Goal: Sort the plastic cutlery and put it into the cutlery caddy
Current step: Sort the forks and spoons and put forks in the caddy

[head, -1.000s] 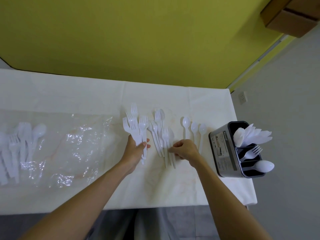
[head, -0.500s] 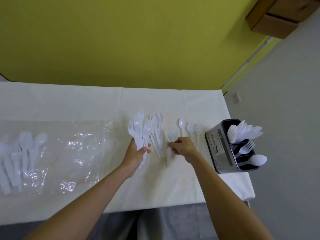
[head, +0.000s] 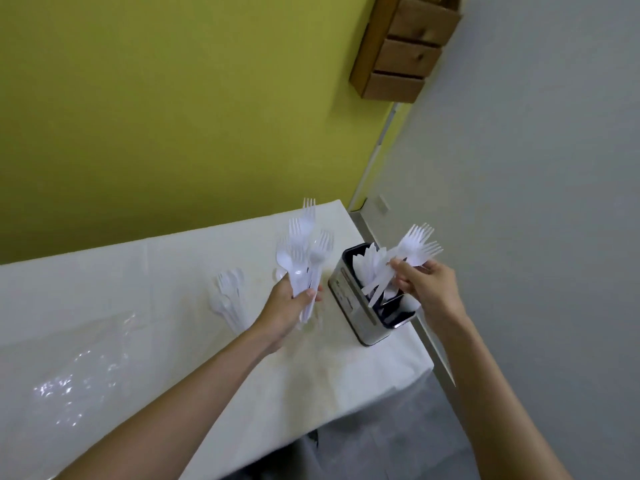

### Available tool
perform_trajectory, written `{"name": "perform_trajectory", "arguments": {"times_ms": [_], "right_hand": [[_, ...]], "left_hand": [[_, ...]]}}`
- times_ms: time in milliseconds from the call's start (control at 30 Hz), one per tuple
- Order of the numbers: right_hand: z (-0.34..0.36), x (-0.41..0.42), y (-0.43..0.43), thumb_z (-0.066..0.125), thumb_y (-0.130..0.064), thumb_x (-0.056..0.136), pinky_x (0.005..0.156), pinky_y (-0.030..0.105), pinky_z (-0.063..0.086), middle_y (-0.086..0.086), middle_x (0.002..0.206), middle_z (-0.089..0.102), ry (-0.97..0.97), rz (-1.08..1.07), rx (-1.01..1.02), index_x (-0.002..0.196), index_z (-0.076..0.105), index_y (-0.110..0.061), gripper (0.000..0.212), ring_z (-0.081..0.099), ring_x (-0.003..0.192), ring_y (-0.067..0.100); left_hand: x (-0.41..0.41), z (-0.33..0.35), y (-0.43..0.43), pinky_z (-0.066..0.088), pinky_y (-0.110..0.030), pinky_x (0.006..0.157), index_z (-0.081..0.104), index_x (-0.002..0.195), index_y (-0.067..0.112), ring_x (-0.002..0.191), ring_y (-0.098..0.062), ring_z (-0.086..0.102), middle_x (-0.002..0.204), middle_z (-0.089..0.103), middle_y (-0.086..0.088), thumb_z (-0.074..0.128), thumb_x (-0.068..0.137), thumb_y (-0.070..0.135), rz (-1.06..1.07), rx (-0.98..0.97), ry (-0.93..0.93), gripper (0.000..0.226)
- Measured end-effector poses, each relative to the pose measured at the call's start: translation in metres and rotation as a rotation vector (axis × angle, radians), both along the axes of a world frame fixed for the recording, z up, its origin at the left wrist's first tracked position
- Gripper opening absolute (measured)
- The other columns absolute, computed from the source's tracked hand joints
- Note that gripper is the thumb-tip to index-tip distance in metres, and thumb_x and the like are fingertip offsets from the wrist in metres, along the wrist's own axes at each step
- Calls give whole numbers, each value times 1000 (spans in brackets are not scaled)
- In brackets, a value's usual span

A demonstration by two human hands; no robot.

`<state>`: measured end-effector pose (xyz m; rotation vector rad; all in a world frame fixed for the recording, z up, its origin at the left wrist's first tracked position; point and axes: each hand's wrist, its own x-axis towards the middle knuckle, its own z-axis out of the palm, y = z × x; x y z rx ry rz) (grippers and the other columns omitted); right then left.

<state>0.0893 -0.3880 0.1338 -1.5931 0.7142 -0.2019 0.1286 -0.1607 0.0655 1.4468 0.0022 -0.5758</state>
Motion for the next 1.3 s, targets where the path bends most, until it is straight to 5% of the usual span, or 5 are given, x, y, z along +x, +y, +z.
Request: {"name": "perform_trajectory", "arguments": {"times_ms": [200,400,833,967,1300], "right_hand": [[-38,7,-19,77,-13,80,63,31,61,5,66,68,100,-322,-11,71,65,-8,16,69,62,19],[-50,8,-15,72,-22,79,52,17,46,2,61,69,250,79,-548,68,62,-7,22,64,62,18],[-8,-3,-54,74,-14,79,59,13,45,-5,111,67,-19,388,-190,111,62,-35,40,65,69,5],[-4,4,-49,83,-36,74,63,28,53,-2,99,70,-108,419,-169,110,64,-34,41,64,71,14],[-26,8,-59,70,-34,89,59,35,35,-10,61,50,-156,438,-283,75,62,-15,25,41,58,12]], "left_hand": [[-2,23,-67,49,-24,85,57,114,10,85,-5,66,91,68,1,47,96,0,119,-274,145,23],[-3,24,-104,52,-26,91,67,100,14,93,-10,70,96,75,1,54,94,4,185,-194,82,17],[-10,13,-134,50,-18,73,67,93,16,77,0,65,80,70,9,57,94,25,-4,123,-180,14],[-6,-15,-137,49,-47,69,60,93,1,71,-15,55,78,62,-5,53,81,58,-42,281,-197,59],[-9,-8,-137,39,-29,55,65,84,0,56,-12,43,61,56,-1,60,92,20,-102,407,-321,22]]}}
